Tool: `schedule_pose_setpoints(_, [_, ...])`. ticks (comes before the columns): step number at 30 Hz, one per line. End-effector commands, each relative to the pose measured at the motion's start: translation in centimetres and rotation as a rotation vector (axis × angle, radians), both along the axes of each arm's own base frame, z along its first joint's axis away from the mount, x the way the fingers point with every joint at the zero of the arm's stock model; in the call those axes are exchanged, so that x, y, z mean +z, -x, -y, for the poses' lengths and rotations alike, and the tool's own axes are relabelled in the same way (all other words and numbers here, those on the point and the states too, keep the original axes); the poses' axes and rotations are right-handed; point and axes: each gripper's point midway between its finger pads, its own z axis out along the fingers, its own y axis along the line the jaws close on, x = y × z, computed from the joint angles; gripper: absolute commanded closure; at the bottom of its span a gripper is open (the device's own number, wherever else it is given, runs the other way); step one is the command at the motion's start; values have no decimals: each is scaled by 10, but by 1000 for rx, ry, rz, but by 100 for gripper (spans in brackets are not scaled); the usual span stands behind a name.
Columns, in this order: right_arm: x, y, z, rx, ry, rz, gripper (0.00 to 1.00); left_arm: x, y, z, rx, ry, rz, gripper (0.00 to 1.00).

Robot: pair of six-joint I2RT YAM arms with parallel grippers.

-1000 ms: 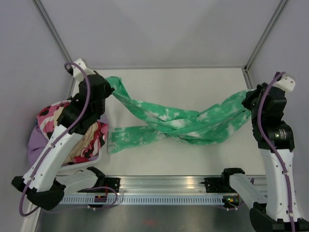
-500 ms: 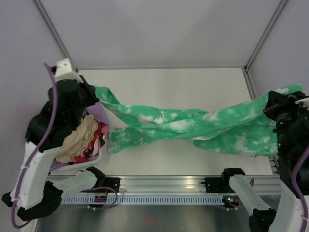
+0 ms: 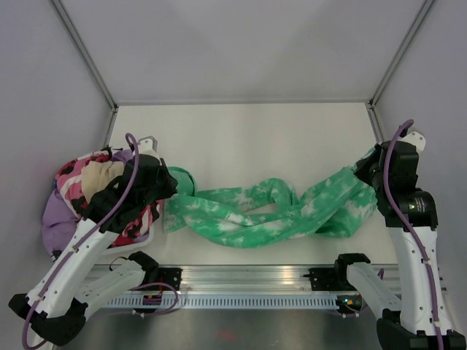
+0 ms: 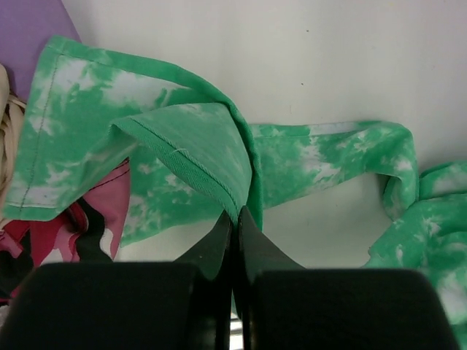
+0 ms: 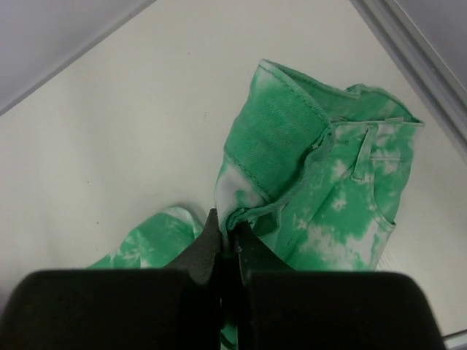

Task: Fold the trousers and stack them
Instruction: Flatten the trousers out

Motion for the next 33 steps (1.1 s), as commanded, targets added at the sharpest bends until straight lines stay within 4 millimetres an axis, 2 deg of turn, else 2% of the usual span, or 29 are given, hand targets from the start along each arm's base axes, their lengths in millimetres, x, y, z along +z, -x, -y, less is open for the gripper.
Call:
schedule_pose_setpoints(1, [12,-20,-7,-7,-73,94,100,8,-9,19,-41,86,48,98])
schedule_pose_setpoints(2, [1,-23,-8,-11,-77,60,100,3,-9,22,-56,88,37,98])
schedule_pose_setpoints(7, [-28,-28,-8,-35,-95,-26,100,1,-13,23,-60,84,55,98])
schedule_pose_setpoints(11, [-34,-40,-10,-49,-132,-10,100,8,-20,22,-42,74,76,98])
schedule_pose_setpoints(15, [-36,-65,-13,-41,-143,0,100,16,-34,29,-35,76,90,98])
schedule_pose_setpoints(18, [-43,-88,-17,-12,-140,-29,100,22,-53,41,-39,72,92,98])
schedule_pose_setpoints(21, [-56,-110,-18,-1,-120,-70,100,26,-78,54,-35,49,84,98])
schedule_pose_setpoints(22, [-66,-119,-17,1,-112,-96,100,37,-88,54,-13,47,104,98])
schedule_pose_setpoints(23, [-68,-126,-16,-2,-105,-95,100,24,-100,58,3,15,65,98])
schedule_pose_setpoints(24, [-80,-134,-13,-14,-92,-125,100,23,-107,60,16,0,60,98])
schedule_pose_setpoints(25, [-79,-141,-11,-16,-78,-123,100,31,-119,58,53,-11,81,98])
schedule_pose_setpoints(26, [-80,-149,-10,-21,-66,-116,100,15,-132,61,69,-42,42,98])
schedule_pose_setpoints(27, [-91,-159,-6,-38,-47,-140,100,23,-144,62,83,-34,56,98])
schedule_pose_setpoints(28, [-86,-167,-3,-41,-30,-125,100,21,-152,64,90,-36,48,98])
schedule_pose_setpoints(29, [-85,-176,0,-51,-21,-110,100,0,-166,63,113,-59,-6,98])
schedule_pose_setpoints(30, [-94,-186,3,-62,-10,-120,100,-1,-175,62,125,-58,-14,98])
schedule_pose_setpoints(31, [-92,-195,4,-67,-11,-105,100,7,-188,60,141,-43,0,98])
schedule_pose_setpoints(32, [-90,-207,7,-81,-18,-72,100,3,-196,60,147,-46,-7,98])
schedule_pose_setpoints(33, [-104,-217,5,-77,-41,-91,100,-1,-210,65,139,-41,-15,98])
